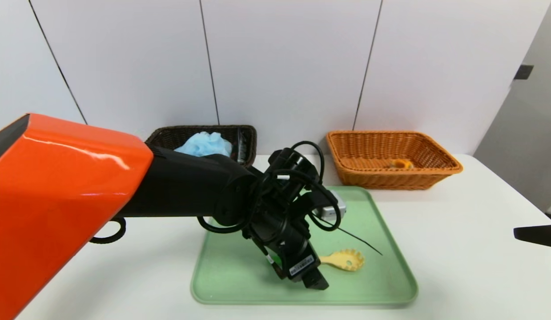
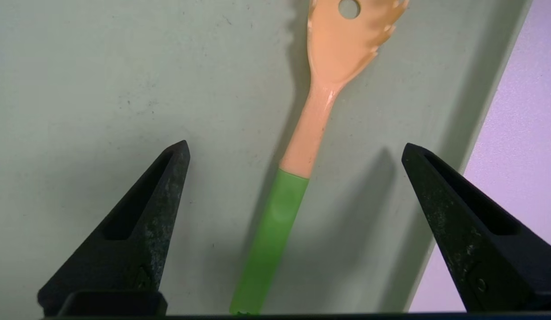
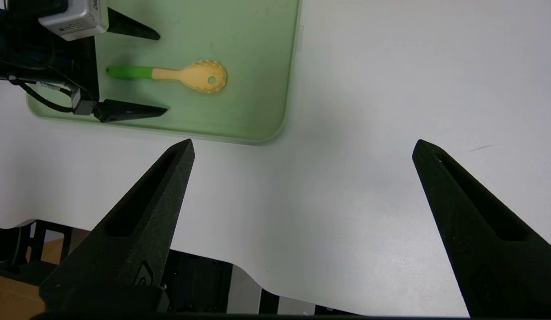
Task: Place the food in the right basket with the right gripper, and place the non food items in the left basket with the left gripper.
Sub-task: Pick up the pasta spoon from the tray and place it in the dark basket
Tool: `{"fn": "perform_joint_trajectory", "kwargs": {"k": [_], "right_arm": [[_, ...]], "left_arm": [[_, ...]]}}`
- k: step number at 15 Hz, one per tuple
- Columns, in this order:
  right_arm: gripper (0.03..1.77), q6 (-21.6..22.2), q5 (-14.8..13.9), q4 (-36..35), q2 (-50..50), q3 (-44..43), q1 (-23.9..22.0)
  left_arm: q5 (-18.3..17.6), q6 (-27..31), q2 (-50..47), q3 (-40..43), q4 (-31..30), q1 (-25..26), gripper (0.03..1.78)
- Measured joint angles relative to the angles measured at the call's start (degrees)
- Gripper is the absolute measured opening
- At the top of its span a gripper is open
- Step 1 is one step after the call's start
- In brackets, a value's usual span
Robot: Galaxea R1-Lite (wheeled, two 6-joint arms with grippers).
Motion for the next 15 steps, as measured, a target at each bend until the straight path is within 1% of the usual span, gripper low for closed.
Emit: {"fn": "perform_joint_trajectory", "kwargs": {"k": [10,11,14,15], "right_arm": [[1.7,0.39,-0.05,-0.17,-0.13,0.61,-0.09],[1.7,0.35,-0.05,-0.17,-0.13,0.61,-0.09],[1.7,0.37,-0.06,-0.17,-0.13,0.6,-0.09],[1.7,0.37,-0.09,-0.17,-0.13,0.6,-0.09]], "left_arm": [[0.1,0.41,0.67,0.28,-1.08,0.09,1.69],[0.1,0.49,0.69,0.33,-1.13,0.09,1.61],[0.18,0.5,0.69,0.44,-1.13,0.09,1.14],[0.21,0.5,0.69,0.46,-1.11,0.09,1.02]]}}
